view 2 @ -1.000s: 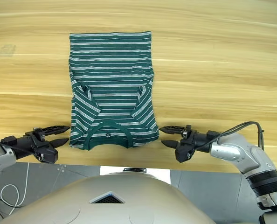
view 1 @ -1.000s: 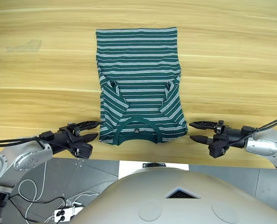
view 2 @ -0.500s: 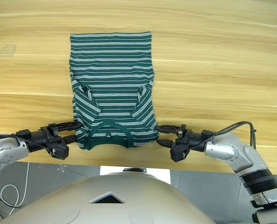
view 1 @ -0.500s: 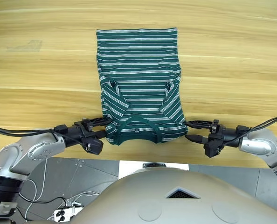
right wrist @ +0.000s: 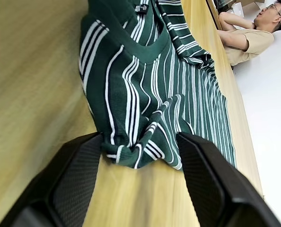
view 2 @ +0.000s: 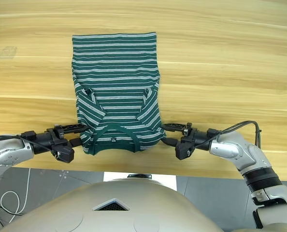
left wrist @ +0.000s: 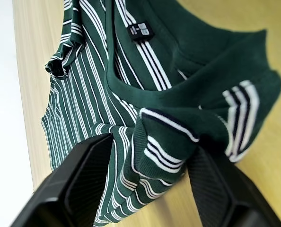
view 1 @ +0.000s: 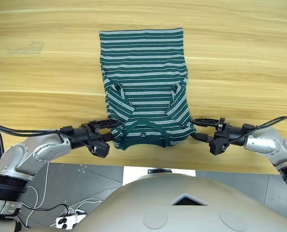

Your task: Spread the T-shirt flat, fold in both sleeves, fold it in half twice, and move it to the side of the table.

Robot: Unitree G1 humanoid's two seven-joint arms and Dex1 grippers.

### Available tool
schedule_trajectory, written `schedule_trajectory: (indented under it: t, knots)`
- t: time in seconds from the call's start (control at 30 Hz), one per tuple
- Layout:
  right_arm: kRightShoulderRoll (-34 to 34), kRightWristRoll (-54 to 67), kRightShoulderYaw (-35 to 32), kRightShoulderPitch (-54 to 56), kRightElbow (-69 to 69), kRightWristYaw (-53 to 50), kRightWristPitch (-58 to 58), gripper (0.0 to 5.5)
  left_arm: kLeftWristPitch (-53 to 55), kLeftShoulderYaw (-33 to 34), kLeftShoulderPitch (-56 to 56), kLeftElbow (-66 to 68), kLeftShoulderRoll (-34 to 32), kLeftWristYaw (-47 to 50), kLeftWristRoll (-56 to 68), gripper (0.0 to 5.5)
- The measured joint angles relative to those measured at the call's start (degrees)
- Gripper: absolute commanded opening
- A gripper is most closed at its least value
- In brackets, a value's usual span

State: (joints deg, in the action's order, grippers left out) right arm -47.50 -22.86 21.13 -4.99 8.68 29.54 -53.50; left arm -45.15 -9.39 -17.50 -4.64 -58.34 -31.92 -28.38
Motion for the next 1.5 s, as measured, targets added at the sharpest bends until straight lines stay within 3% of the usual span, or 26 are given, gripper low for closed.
schedule_trajectory:
  t: [0.4, 0.57, 0.9, 1.5]
  knots:
    - [4.1, -1.07, 3.92, 3.22, 1.78, -0.05, -1.54, 2.87, -1.47, -3.65, 3.58, 1.47, 0.62, 0.08, 0.44, 2.76]
    - [4.13, -0.94, 4.6, 3.37, 1.71, 0.88, -1.5, 2.09, -2.32, -5.28, 5.07, 2.98, 0.97, 0.5, 0.44, 2.16]
    - [3.64, -0.89, 1.51, 3.25, 4.06, 0.37, 0.4, 0.02, -3.7, -6.98, 4.75, 6.43, 0.97, 3.08, -0.11, 0.13]
    - [3.64, 2.36, 0.92, 2.7, 2.22, 1.0, 0.48, 0.0, -5.0, -8.71, 9.34, 15.05, 2.78, 4.29, 4.28, 0.04]
